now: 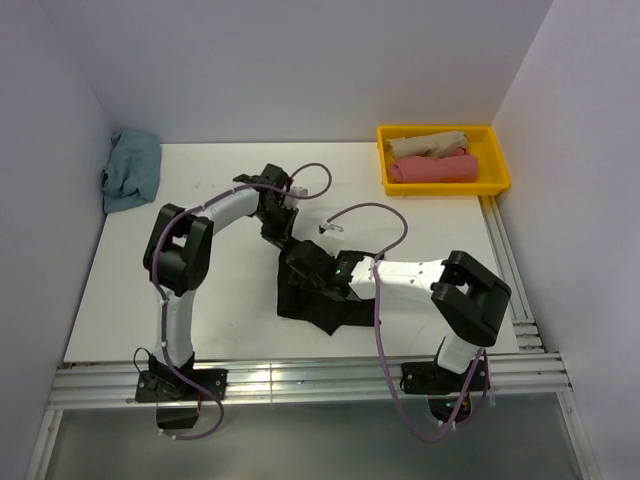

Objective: Roll the t-shirts
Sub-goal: Roll the tshirt

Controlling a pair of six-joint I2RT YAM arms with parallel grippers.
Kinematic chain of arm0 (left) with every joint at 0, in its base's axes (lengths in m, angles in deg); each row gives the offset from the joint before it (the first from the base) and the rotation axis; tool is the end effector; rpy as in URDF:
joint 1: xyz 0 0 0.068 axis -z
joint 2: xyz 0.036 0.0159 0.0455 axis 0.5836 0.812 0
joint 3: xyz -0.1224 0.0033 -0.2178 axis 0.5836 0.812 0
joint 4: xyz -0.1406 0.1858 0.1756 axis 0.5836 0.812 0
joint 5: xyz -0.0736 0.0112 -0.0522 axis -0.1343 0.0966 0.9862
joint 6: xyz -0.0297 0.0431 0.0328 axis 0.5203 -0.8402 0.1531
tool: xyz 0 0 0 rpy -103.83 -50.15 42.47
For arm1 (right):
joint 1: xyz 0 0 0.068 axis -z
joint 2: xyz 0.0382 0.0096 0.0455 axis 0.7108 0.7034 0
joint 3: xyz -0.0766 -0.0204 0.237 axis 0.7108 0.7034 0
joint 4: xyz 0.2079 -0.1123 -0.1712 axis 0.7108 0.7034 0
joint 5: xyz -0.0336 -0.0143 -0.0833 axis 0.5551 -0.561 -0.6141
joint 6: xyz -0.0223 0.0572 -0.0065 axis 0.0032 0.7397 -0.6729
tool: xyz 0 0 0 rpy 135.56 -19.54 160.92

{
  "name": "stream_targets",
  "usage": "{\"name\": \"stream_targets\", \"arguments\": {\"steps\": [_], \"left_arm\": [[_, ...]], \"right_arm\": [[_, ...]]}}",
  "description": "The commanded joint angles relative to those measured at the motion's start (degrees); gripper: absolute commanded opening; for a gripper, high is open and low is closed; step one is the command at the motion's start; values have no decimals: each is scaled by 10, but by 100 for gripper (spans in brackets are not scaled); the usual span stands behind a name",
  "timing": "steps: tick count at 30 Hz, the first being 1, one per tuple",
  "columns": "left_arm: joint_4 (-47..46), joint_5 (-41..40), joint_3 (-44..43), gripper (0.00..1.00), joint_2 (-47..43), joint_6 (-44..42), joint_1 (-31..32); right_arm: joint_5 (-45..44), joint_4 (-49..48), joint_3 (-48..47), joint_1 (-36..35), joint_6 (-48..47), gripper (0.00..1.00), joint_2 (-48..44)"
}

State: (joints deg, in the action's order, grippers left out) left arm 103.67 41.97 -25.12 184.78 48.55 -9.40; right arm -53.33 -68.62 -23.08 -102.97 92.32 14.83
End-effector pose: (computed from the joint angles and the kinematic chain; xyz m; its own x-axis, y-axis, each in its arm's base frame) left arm 0.3891 -0.2097 0.1216 -0.9078 0.3410 -0.2441 0.4105 0.8416 -0.3510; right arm 0.2097 0.2989 0.1245 -0.7761 0.3216 -0.5424 0.0722 0.8998 0.4302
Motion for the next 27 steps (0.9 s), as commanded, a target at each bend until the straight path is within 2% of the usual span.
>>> {"name": "stream_targets", "arguments": {"steps": [1, 10, 21, 24, 27], "left_arm": [[29, -66, -28, 0, -5, 6, 10], [53, -85, -58, 0, 5, 5, 28], [65, -81, -74, 0, 18, 3, 31], [68, -80, -82, 1, 25, 2, 31], [71, -74, -92, 9, 31, 0, 32]], "right_arm": [[-79, 94, -72, -26, -29, 59, -2], [-121, 192, -236, -68, -65, 59, 116], [-131, 272, -309, -90, -64, 59, 204], [-128, 269, -303, -94, -59, 53, 207], [-116, 248, -277, -96, -53, 42, 192]]}}
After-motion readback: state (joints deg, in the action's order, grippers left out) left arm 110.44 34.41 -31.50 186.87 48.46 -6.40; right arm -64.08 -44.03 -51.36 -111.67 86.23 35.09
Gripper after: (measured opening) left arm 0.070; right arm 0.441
